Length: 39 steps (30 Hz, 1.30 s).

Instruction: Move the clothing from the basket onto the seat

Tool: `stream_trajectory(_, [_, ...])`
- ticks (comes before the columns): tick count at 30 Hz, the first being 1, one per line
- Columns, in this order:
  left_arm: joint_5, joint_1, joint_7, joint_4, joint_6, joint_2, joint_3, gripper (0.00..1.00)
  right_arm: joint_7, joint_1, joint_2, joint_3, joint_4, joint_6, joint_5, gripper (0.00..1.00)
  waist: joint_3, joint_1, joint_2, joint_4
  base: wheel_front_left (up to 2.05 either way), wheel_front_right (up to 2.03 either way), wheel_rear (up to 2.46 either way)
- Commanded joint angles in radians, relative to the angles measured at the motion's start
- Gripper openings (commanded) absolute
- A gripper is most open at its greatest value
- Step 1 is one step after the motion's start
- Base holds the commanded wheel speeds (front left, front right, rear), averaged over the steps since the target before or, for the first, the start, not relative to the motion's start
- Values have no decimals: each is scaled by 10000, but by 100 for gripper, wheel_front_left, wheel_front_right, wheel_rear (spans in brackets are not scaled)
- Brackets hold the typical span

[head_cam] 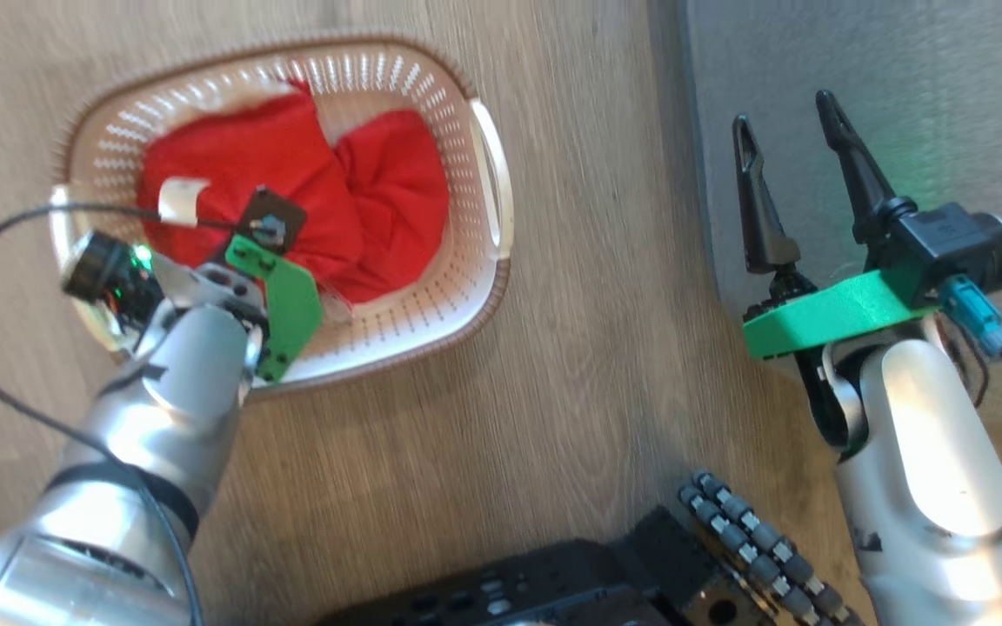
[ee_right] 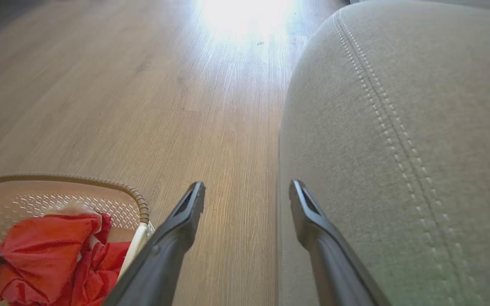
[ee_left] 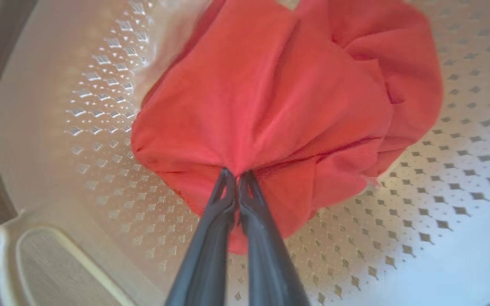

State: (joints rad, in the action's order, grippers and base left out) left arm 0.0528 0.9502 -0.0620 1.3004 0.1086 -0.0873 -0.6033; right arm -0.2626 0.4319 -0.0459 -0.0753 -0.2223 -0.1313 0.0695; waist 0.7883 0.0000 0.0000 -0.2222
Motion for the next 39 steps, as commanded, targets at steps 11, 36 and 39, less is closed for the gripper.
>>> stream_trajectory(11, [984,-1585,-1924,-351,114,265,704,0,8,-1278,-270,-301,-175,6,-254,100,-2895,0,0,449,0,0,0])
stream_trajectory(36, [824,-4825,-1996,-8186,43,324,2695,0,8,-2618,-364,-276,426,6,-201,100,-6080,0,0,1383,0,0,0])
stream_trajectory(39, [835,-5135,-1997,-9092,-18,347,2980,0,8,-2805,-360,-350,816,6,-28,100,-6400,0,0,1480,0,0,0])
